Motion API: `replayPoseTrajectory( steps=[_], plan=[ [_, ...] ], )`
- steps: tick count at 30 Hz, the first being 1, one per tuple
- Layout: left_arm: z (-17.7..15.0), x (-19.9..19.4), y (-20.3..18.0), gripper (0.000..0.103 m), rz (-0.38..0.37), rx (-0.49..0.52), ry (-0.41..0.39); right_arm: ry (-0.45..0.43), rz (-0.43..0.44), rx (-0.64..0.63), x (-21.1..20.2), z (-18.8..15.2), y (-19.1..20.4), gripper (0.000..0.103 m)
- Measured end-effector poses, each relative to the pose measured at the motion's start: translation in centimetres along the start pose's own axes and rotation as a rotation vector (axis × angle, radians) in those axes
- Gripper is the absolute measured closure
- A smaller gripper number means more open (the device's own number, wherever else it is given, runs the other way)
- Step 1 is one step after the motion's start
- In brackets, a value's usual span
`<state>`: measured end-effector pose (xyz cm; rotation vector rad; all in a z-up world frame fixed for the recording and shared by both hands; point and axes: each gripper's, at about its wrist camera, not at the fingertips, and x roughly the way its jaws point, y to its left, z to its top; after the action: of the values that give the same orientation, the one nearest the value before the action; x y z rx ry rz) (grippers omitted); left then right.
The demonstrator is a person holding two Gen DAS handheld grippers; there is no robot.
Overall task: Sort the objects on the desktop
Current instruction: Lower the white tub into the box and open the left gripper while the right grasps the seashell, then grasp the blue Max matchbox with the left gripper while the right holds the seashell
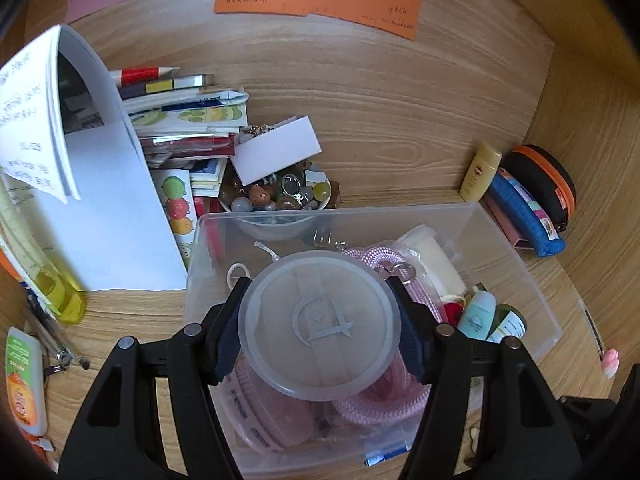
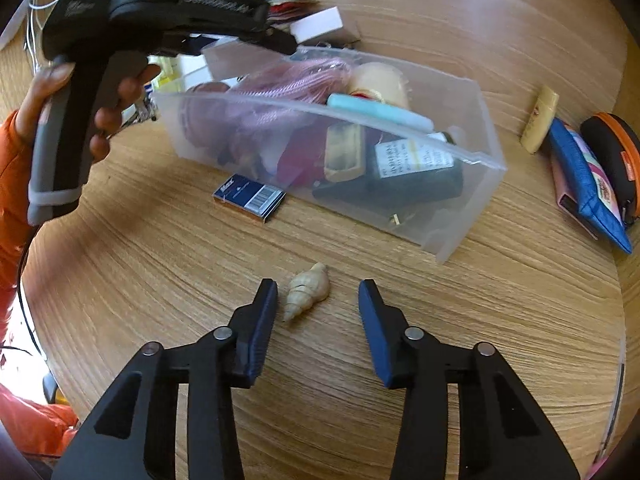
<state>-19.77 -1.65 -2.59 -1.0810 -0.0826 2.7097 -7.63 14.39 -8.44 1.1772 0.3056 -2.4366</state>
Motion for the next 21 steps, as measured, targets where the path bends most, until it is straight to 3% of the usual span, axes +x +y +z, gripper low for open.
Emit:
replayPoseTrajectory(
  steps=[5, 9, 16, 21],
  plan=[
    [0.3, 1.1, 0.3, 0.038, -0.006, -0.014, 0.024, -0.002, 0.012, -0.004, 0.1, 0.2, -0.1, 0.071],
    [0.3, 1.5, 0.4, 0.038, -0.006, -0.010, 0.038, -0.005, 0.014, -0.003, 0.1, 0.3, -0.1, 0.084],
    [-0.1, -0.9, -0.9, 0.038, 0.018, 0.053, -0.007, -0.005, 0.020, 0.005, 0.1, 0.4, -0.1, 0.084],
    [-0.1, -3.7, -1.7, 0.030, 0.031, 0.077, -0.068, -0.022, 0.035, 0.024, -0.4, 0.4, -0.1, 0.084]
  ],
)
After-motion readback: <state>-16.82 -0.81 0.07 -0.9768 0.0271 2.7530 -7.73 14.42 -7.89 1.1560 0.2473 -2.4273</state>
